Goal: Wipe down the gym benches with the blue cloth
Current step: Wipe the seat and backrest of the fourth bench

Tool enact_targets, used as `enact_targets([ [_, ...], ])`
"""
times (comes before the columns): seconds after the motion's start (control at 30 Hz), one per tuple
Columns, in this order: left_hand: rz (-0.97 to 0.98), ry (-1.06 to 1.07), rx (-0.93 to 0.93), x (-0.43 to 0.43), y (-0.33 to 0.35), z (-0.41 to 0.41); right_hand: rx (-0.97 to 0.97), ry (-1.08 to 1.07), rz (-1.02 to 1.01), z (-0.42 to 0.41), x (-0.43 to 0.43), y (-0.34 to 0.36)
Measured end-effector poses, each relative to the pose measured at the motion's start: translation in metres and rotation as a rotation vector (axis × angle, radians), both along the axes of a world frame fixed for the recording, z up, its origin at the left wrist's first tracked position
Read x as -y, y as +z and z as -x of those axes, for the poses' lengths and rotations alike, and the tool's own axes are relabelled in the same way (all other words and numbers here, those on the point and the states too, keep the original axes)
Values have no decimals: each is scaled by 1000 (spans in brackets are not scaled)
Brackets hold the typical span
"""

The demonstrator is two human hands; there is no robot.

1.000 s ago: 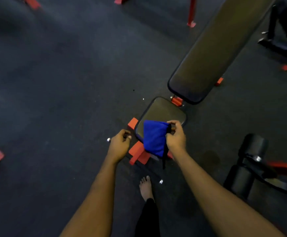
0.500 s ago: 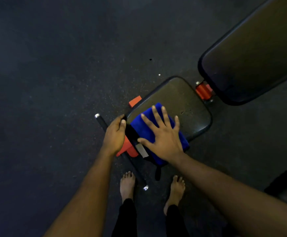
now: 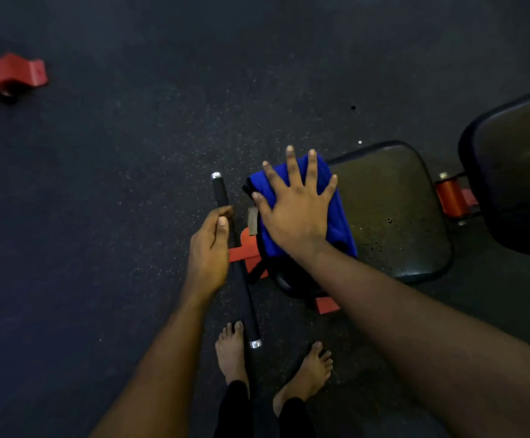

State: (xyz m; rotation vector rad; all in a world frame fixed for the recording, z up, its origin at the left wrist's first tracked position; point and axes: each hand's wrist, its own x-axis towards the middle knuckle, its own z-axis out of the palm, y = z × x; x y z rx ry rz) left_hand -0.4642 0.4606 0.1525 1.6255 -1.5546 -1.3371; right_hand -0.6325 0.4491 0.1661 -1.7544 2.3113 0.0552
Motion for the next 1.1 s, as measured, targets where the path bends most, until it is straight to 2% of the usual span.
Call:
enact_targets([
  [0.23,-57,26,-53,-2,12,-6,-9,102,28,-13,-109,8],
  [0.37,-46,0,-38,-3,8,-3,-5,101,35,-15,-43,1],
  [0.47,-34,17,-15,-6,7,-3,-43,12,-64,-18,23,-1],
  [0.53,-37,27,-9,-8,9,-3,-58,17,-31,-17,14,-1],
  [0.6,-33,18,-17,-8,12,-4,-25,83,57,-16,-34,5],
  [0.73,-49,-22,-32,-9,17,-3,0,125,39,-14,-123,8],
  [0.97,-9,-14,16,-10,14,4,-23,-20,31,-13,-11,-5],
  [1.1,-24,-14,-13,-20,16,4,5,6,84,-13,-59,-1],
])
